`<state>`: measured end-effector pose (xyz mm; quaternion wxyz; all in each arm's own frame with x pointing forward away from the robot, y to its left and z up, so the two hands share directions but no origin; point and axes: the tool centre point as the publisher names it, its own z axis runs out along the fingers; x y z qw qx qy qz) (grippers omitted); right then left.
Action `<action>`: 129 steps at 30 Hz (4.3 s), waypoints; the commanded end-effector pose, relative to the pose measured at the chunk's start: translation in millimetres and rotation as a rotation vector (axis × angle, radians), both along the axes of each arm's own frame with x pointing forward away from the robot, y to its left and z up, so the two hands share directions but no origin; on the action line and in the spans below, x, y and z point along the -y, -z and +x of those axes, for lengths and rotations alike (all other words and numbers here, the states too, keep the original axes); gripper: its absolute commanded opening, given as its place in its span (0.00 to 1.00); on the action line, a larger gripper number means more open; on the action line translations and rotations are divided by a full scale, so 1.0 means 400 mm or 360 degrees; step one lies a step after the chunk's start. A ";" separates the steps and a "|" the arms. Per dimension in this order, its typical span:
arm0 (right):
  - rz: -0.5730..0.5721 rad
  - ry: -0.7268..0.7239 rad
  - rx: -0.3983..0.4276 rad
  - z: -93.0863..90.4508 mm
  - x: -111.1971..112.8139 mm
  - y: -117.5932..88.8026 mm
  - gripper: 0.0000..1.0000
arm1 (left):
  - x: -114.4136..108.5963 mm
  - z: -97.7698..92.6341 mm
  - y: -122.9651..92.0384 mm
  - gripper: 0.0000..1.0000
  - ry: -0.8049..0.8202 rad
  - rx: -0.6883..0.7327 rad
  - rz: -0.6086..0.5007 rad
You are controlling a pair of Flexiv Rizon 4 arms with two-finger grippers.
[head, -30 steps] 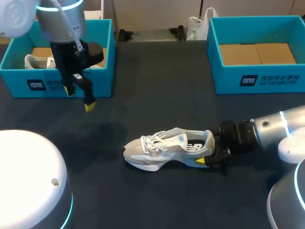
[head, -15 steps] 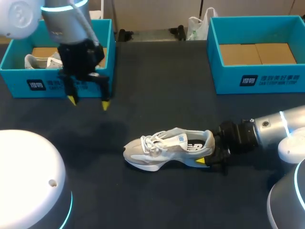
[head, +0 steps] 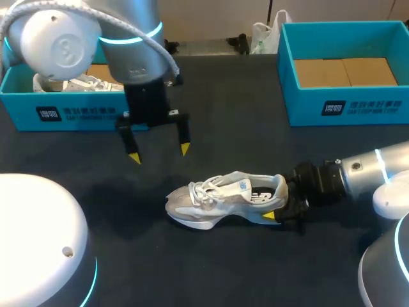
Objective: Take the shoe out of the shoebox, open the shoe tongue, remove and reinsert the insole, then place the shoe into the shoebox
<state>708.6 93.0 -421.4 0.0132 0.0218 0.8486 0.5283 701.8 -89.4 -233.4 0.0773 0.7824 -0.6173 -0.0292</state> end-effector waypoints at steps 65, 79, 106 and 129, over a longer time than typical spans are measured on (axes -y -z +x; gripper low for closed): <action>-0.0007 0.0001 -0.0001 0.002 0.000 0.001 0.00 | 0.421 -0.019 0.261 1.00 0.0398 -0.0022 0.0466; -0.0007 0.0001 -0.0001 0.002 0.000 0.001 0.00 | 0.414 -0.016 0.299 1.00 0.0396 -0.0113 0.0620; -0.0007 0.0001 -0.0001 0.002 0.000 0.001 0.00 | 0.345 -0.033 0.261 0.72 0.0436 -0.0165 0.0775; -0.0007 0.0001 -0.0001 0.002 0.000 0.001 0.00 | 0.309 -0.022 0.202 0.00 0.0407 -0.0140 0.0526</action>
